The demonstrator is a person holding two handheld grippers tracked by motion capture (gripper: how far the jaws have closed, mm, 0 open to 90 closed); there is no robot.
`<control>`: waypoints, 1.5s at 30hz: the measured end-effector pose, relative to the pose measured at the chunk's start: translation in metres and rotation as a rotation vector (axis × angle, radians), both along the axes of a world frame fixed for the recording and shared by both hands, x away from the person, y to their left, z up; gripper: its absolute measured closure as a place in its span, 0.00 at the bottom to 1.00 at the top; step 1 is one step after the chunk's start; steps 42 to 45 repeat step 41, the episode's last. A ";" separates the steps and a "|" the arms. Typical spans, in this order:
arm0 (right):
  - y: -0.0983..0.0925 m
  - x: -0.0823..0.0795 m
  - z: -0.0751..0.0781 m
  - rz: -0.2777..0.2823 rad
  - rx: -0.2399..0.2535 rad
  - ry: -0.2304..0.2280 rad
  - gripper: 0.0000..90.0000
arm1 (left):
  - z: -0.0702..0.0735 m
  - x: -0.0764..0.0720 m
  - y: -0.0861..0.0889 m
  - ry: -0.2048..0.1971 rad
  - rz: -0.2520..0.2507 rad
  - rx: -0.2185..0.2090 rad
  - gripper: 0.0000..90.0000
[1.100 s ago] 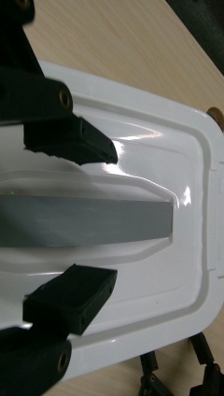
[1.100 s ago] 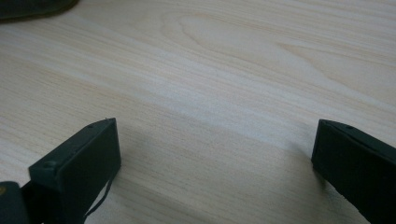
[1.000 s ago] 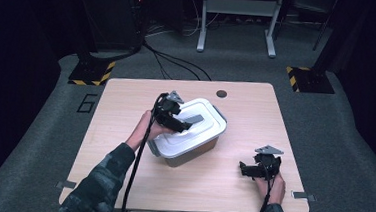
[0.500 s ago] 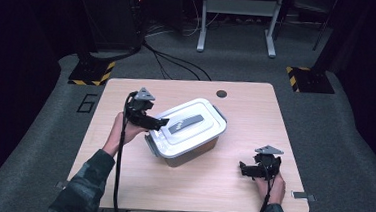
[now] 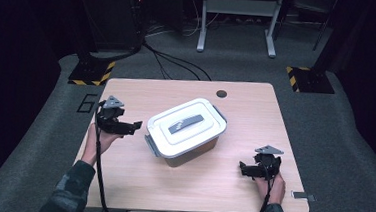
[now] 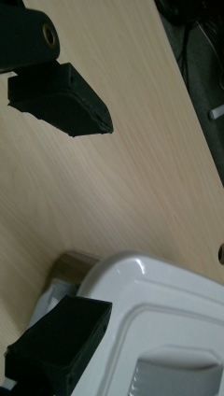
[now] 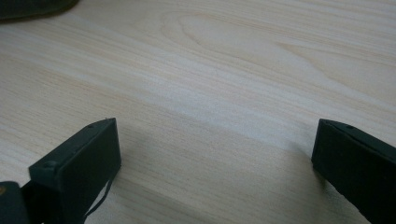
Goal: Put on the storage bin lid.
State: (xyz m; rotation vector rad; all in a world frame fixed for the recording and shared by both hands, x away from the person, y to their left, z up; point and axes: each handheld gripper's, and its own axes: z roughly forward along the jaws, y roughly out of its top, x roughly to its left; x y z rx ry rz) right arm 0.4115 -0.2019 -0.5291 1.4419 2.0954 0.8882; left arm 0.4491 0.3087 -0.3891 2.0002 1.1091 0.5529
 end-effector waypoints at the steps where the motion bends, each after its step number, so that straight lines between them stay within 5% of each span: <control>1: 0.000 0.000 0.000 0.000 0.000 0.000 0.00 | -0.003 -0.001 0.005 0.002 0.012 -0.009 0.13; 4: 0.000 0.000 0.000 -0.001 -0.001 -0.001 0.00 | -0.016 -0.005 0.016 0.014 0.059 -0.032 0.12; 19: 0.000 0.000 0.000 0.001 0.000 0.000 0.00 | -0.096 -0.015 0.050 0.133 0.188 -0.007 0.11; 30: 0.000 0.000 0.000 0.002 0.000 0.000 0.01 | -0.138 -0.024 0.051 0.134 0.266 0.047 0.05; 33: 0.000 0.000 0.000 0.001 0.001 0.001 0.01 | -0.142 -0.028 0.051 0.096 0.283 0.028 0.04; 45: 0.000 0.000 0.000 0.001 -0.002 -0.001 0.00 | -0.142 -0.029 0.051 0.097 0.283 0.028 0.03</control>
